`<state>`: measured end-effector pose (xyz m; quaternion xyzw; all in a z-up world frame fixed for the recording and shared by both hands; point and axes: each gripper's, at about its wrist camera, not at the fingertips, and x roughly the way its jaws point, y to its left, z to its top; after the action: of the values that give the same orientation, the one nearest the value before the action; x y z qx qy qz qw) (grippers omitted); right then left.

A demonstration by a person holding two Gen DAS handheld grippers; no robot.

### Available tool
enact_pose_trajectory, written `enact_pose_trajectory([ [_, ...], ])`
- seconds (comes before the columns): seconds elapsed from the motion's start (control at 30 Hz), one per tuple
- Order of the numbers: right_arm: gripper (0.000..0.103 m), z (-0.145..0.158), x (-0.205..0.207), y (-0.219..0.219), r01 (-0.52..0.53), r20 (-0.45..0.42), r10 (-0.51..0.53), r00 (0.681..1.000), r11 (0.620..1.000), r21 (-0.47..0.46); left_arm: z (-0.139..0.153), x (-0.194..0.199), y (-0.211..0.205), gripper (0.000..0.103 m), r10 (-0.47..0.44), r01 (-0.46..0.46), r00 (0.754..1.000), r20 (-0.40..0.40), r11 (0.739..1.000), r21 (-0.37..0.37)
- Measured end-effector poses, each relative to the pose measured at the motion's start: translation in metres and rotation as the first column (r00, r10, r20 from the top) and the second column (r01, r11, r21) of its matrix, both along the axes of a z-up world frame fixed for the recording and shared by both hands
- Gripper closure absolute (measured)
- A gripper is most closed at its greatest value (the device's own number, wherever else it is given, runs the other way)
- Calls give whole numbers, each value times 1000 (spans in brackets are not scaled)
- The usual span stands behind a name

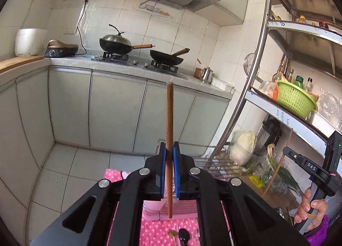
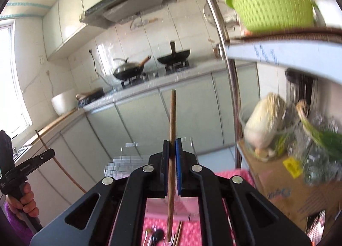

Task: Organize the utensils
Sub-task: 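Lift both held chopsticks upright and carry them over the pink cup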

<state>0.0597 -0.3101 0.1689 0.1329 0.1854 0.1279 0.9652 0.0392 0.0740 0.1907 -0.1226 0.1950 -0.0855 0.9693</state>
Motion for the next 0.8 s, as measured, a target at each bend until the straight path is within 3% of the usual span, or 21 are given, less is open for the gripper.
enact_pose_trajectory([
  [0.13,97,20,20,-5,38,65,-38,997,999,1,17,24,-2,97,26,-26,999,28,1000,10],
  [0.33,97,19,57,-8,78,87,-76,993,997,-24,3,62,-7,97,52,-52,999,0,998,27],
  [0.57,97,-17,93,-1,73,12,-73,997,996,-53,-34,94,-14,97,45,-40,995,-87,998,57],
  [0.8,97,-70,117,-2,46,-136,-49,989,998,-31,-79,119,-21,97,15,1,976,-215,997,74],
])
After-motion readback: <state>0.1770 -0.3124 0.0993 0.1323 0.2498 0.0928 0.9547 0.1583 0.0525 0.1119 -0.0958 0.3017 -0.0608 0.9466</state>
